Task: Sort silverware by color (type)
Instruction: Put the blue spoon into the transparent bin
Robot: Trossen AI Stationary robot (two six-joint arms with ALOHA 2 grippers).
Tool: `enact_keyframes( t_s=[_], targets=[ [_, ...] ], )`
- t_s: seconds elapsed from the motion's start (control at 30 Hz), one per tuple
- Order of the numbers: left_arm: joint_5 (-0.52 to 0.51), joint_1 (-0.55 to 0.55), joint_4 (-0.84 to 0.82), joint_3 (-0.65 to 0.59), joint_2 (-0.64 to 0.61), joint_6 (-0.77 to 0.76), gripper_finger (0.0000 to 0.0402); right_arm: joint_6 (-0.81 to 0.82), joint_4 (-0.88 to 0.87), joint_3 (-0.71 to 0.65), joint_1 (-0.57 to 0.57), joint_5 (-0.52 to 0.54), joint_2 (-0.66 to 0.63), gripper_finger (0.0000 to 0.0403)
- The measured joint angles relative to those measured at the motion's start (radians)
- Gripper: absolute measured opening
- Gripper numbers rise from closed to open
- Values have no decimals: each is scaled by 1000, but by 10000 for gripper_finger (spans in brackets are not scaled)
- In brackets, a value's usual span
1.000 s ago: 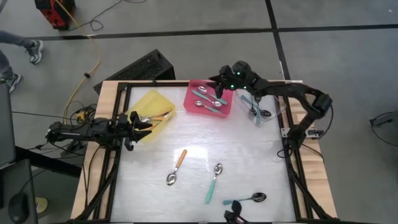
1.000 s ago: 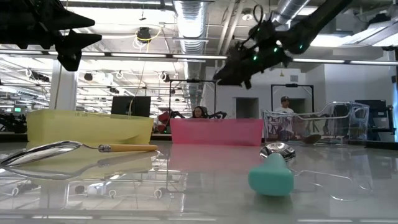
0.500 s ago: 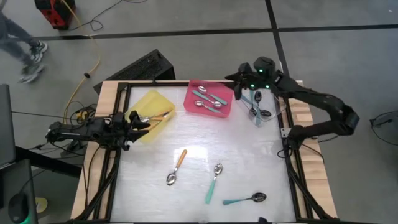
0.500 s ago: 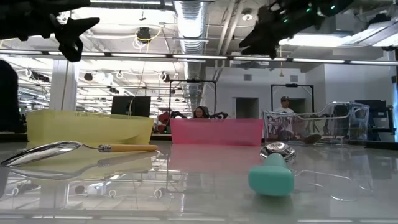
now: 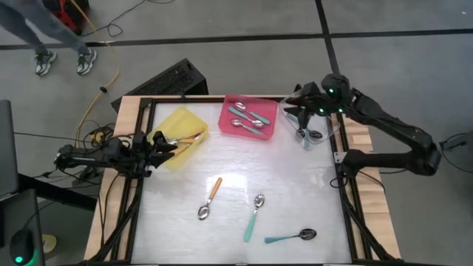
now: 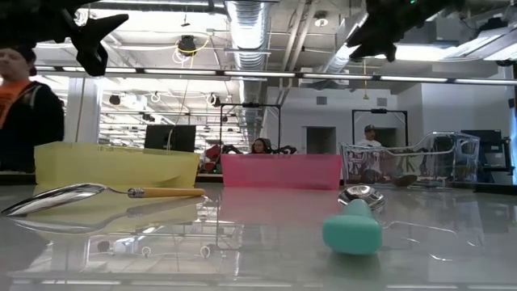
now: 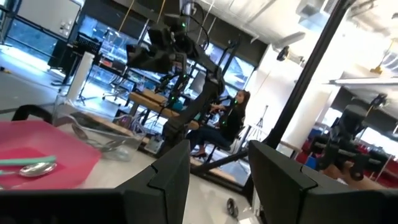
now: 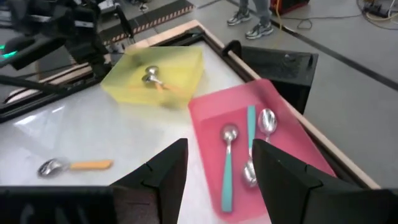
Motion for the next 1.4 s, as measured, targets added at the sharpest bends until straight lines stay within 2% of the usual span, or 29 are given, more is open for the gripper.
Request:
enact_keyframes(
  t_s=[0.23, 0.43, 0.63, 0.83, 1.03, 1.2, 1.4],
  targets=[
    [46, 0, 1, 0, 0, -44, 148, 22, -98, 0, 29, 28, -169, 205],
    [51, 0, 23, 0, 0, -39, 148, 61, -154, 0, 63, 73, -303, 205],
    [52, 0, 23, 0, 0, -37, 148, 87, -247, -7, 117, 74, -400, 205],
    [38, 0, 23, 0, 0, -11, 148, 118, -249, -129, 179, 74, -557, 205],
    [19, 0, 17, 0, 0, 1, 148, 201, -148, -284, 215, 73, -709, 205],
    [-1, 0, 17, 0, 0, 13, 148, 195, -73, -407, 259, 73, -769, 205],
    [-19, 0, 64, 0, 0, 64, 148, 162, 13, -510, 310, 73, -776, 205]
  ],
)
